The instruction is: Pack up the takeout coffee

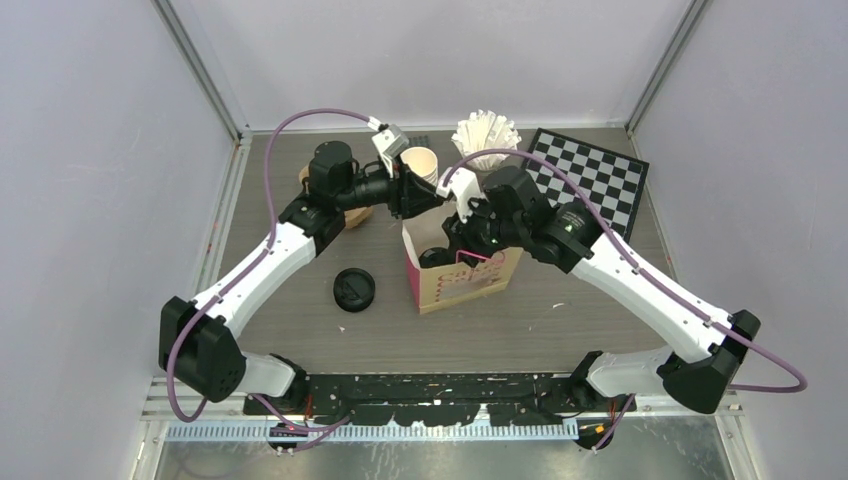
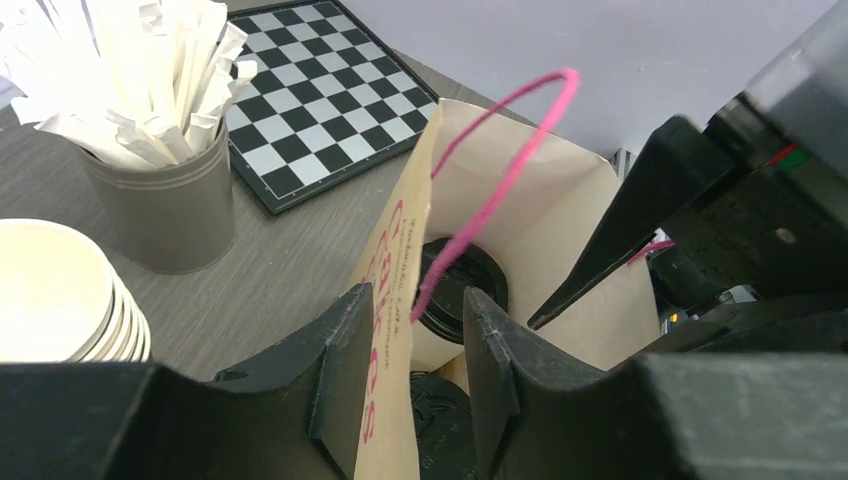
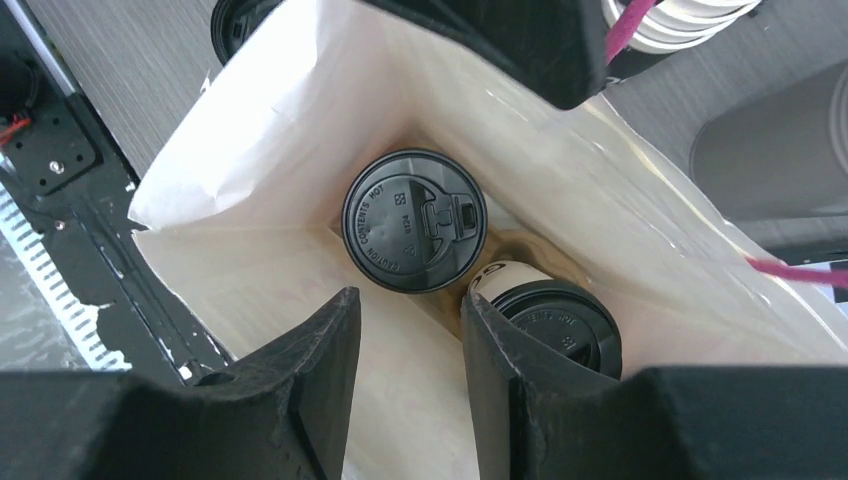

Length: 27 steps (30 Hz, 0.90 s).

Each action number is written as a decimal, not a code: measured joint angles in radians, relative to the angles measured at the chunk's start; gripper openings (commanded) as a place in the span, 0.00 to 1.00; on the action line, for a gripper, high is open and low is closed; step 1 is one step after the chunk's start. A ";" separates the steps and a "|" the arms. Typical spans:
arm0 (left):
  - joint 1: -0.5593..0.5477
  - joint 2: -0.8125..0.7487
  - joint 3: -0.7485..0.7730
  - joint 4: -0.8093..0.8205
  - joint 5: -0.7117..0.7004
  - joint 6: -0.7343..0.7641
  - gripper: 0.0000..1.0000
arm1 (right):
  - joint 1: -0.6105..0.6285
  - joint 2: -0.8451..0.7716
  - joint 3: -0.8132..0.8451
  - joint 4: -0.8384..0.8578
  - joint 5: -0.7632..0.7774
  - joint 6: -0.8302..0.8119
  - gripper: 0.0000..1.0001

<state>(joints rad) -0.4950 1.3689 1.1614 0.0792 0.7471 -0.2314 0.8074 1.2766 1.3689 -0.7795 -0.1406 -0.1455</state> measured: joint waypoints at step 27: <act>0.000 -0.262 0.167 -0.475 -0.462 -0.073 1.00 | -0.075 -0.097 0.230 0.085 0.446 0.325 0.89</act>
<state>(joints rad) -0.4950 1.1072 1.3281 -0.3958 0.2855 -0.3042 0.7322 1.1801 1.5990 -0.6941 0.3054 0.1791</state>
